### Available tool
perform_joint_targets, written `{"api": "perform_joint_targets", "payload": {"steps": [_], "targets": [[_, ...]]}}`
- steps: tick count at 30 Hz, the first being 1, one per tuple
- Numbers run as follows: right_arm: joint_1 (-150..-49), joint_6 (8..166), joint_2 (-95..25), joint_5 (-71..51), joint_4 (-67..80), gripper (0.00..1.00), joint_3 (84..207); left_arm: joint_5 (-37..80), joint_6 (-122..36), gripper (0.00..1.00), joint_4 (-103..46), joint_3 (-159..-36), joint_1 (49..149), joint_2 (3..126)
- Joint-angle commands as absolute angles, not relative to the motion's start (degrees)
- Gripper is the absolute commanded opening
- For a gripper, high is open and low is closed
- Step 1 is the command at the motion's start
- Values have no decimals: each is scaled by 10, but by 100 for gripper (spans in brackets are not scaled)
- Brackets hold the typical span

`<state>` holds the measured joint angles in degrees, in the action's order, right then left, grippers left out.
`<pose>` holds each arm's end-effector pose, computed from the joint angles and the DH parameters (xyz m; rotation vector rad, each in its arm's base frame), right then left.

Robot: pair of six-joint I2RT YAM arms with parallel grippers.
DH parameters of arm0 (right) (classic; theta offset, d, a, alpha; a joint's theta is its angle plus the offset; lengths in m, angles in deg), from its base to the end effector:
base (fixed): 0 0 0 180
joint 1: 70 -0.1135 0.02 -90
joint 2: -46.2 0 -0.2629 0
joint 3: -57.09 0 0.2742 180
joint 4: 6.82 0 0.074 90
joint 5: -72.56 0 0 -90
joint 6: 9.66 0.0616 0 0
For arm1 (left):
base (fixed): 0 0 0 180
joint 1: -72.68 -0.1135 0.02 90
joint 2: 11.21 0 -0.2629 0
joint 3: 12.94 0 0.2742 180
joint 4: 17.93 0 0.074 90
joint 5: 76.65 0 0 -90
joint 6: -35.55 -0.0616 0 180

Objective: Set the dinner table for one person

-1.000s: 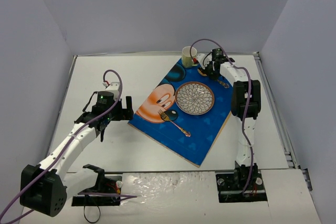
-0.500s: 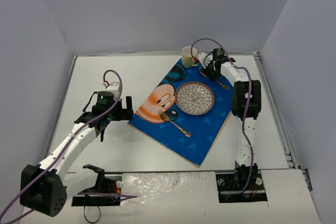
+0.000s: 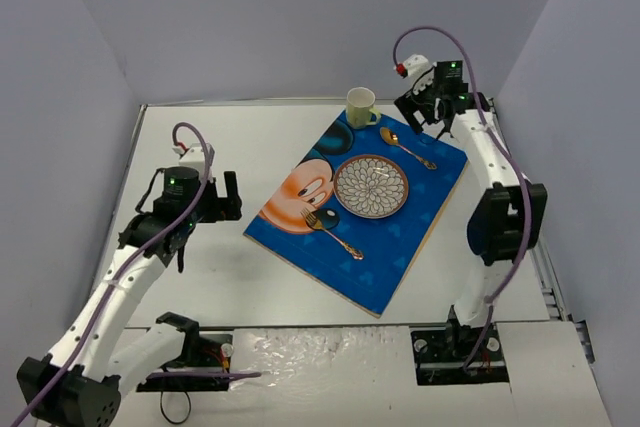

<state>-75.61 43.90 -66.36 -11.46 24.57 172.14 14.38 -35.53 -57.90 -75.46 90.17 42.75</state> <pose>0.5101 0.0566 0.3028 -0.8056 1.9173 -0.2214 0.2402 -0.0768 0.2962 -0.0159 2.1443 -0.3942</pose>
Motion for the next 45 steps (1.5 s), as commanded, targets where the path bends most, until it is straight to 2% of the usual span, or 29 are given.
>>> {"api": "perform_joint_targets", "payload": {"steps": [1,7,11,17,24,35,45], "targets": [[-742,525,-514,-184,228,94,1694,93,-349,97,-651,-829,896,378],[-709,620,-334,-229,204,100,1598,71,-361,97,-716,-891,897,336],[-703,646,-211,-268,171,100,1524,56,-366,97,-732,-917,897,314],[-739,714,-53,-343,133,100,1431,5,-342,97,-763,-940,897,282],[-805,758,59,-450,147,100,1386,-50,-328,97,-809,-948,897,231],[-833,819,241,-448,178,100,1288,-31,-336,97,-838,-909,897,167],[-850,846,293,-442,246,100,1297,-44,-320,97,-821,-871,897,157]]}}
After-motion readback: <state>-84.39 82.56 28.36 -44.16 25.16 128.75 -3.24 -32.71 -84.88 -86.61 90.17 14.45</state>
